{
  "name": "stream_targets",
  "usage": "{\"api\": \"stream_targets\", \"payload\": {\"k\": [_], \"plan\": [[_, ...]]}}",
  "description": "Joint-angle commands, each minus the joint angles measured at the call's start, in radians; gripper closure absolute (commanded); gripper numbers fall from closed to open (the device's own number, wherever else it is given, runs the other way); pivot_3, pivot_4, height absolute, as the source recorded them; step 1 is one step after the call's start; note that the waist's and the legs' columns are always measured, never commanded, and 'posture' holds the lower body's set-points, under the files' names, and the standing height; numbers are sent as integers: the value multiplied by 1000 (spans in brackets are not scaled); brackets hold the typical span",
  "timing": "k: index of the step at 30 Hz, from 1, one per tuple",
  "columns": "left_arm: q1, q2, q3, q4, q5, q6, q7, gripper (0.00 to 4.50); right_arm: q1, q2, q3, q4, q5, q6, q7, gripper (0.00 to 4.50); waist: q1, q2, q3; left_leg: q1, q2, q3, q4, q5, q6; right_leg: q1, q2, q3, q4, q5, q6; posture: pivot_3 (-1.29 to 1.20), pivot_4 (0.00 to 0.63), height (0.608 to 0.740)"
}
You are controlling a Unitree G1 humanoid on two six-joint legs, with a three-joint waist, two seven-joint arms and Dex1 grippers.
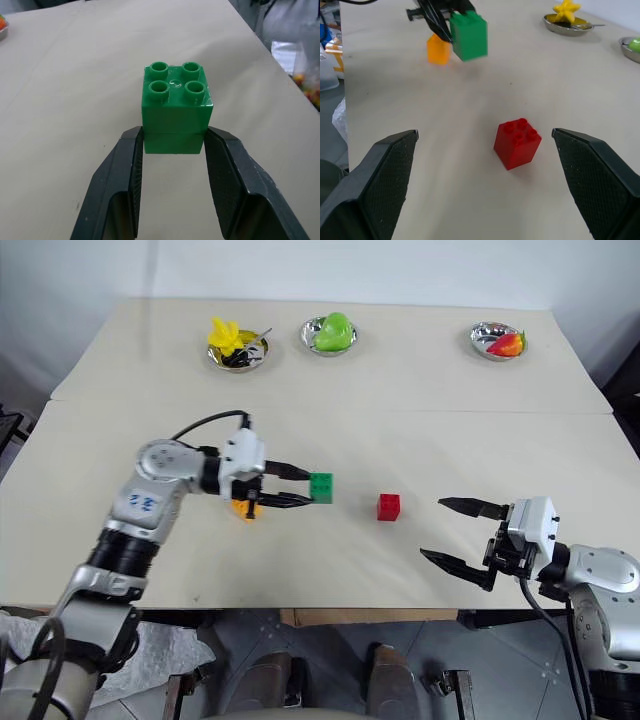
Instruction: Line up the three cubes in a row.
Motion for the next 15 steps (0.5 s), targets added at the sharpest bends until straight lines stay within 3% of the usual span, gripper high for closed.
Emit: {"api": "stream_targets", "payload": {"k": [1,5,15], "plan": [[-40,-20,-17,122,52,-72,-9,3052,8,3,-27,-42,12,-14,-19,0,0,0,0,0,0,0,0,0,0,0,0,0,0,0,0,0,150,740],[-101,-66,-44,272,99,-122,-30,3052,16,9,-18,-53,13,-12,-31,0,6,0,0,0,1,0,0,0,0,0,0,0,0,0,0,0,150,740],[-167,-114,-41,431,162,-158,-36,3052,17,-2,-9,-9,6,-8,-10,0,9,0,0,-2,0,-1,2,-1,2,0,0,-1,-1,1,2,0,150,740]]}}
